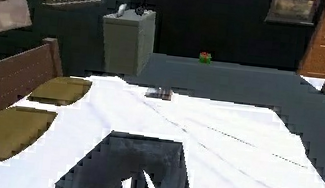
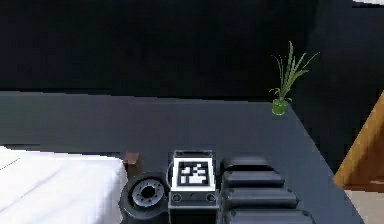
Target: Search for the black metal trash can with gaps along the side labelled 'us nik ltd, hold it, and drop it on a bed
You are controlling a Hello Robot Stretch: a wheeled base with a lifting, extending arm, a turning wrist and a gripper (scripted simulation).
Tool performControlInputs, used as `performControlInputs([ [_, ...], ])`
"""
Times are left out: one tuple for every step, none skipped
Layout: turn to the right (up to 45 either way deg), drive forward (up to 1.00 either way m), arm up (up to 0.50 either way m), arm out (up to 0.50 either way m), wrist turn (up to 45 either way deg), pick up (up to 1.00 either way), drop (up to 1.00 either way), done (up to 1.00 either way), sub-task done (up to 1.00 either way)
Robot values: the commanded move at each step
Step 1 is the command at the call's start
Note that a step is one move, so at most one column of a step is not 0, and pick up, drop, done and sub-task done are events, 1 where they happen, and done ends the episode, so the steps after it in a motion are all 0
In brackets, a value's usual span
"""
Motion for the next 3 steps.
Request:
performControlInputs([
  [6.0,0.0,0.0,0.0,0.0,0.0,0.0,0.0,0.0],
  [-3.0,0.0,0.0,0.0,0.0,0.0,0.0,0.0,0.0],
  [33.0,0.0,0.0,0.0,0.0,0.0,0.0,0.0,0.0],
])
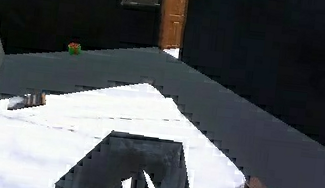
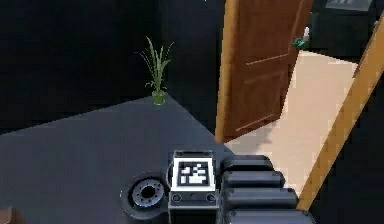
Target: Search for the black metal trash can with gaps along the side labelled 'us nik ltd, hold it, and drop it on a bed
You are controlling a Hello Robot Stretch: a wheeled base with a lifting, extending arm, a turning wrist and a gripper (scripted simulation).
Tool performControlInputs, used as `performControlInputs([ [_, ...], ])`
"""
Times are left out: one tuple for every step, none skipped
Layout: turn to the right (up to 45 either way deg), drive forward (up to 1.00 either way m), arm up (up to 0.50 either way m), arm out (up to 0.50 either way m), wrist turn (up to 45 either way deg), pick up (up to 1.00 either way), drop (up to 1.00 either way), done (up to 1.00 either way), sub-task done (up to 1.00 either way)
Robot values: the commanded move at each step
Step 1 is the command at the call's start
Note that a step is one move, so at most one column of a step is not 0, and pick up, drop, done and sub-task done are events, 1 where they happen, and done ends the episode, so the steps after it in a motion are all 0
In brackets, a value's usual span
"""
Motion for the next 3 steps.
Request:
performControlInputs([
  [0.0,0.15,0.0,0.0,0.0,0.0,0.0,0.0,0.0],
  [-45.0,0.0,0.0,0.0,0.0,0.0,0.0,0.0,0.0],
  [-18.0,0.0,0.0,0.0,0.0,0.0,0.0,0.0,0.0],
])
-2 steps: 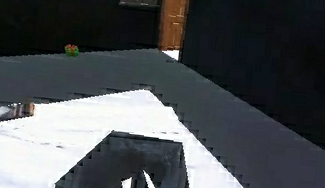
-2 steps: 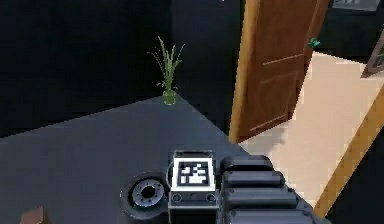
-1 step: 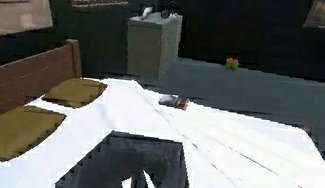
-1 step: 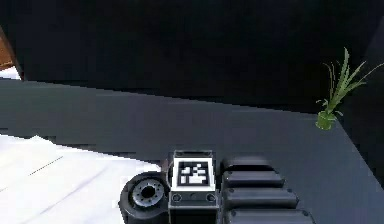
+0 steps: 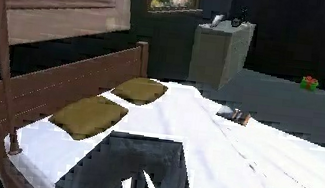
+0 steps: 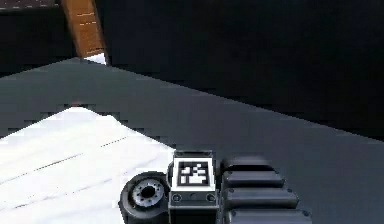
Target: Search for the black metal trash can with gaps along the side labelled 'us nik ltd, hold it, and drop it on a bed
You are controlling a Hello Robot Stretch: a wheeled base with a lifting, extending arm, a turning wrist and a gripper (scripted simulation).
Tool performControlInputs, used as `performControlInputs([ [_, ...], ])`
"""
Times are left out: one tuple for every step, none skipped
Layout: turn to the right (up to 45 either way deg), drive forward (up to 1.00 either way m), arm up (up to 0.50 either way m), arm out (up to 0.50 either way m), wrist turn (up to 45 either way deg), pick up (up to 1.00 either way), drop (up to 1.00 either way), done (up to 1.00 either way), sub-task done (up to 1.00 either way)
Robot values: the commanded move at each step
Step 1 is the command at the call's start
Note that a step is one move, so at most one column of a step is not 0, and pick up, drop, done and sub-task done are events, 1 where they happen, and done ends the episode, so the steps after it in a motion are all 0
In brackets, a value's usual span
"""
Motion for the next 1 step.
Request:
performControlInputs([
  [45.0,0.0,0.0,0.0,0.0,0.0,0.0,0.0,0.0],
])
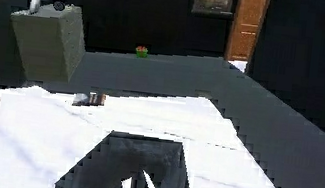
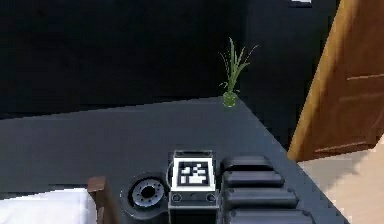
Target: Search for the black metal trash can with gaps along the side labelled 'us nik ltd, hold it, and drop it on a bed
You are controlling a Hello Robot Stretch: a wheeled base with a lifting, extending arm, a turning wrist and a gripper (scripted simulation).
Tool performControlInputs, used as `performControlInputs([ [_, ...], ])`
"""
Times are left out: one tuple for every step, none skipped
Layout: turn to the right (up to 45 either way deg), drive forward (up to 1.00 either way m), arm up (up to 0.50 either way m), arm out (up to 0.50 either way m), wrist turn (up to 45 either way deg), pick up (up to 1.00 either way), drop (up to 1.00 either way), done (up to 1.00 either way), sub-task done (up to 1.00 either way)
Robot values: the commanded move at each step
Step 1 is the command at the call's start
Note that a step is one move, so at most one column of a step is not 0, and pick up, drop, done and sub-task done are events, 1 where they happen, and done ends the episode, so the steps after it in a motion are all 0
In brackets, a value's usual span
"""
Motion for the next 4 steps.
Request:
performControlInputs([
  [9.0,0.0,0.0,0.0,0.0,0.0,0.0,0.0,0.0],
  [-45.0,0.0,0.0,0.0,0.0,0.0,0.0,0.0,0.0],
  [-15.0,0.0,0.0,0.0,0.0,0.0,0.0,0.0,0.0],
  [45.0,0.0,0.0,0.0,0.0,0.0,0.0,0.0,0.0],
])
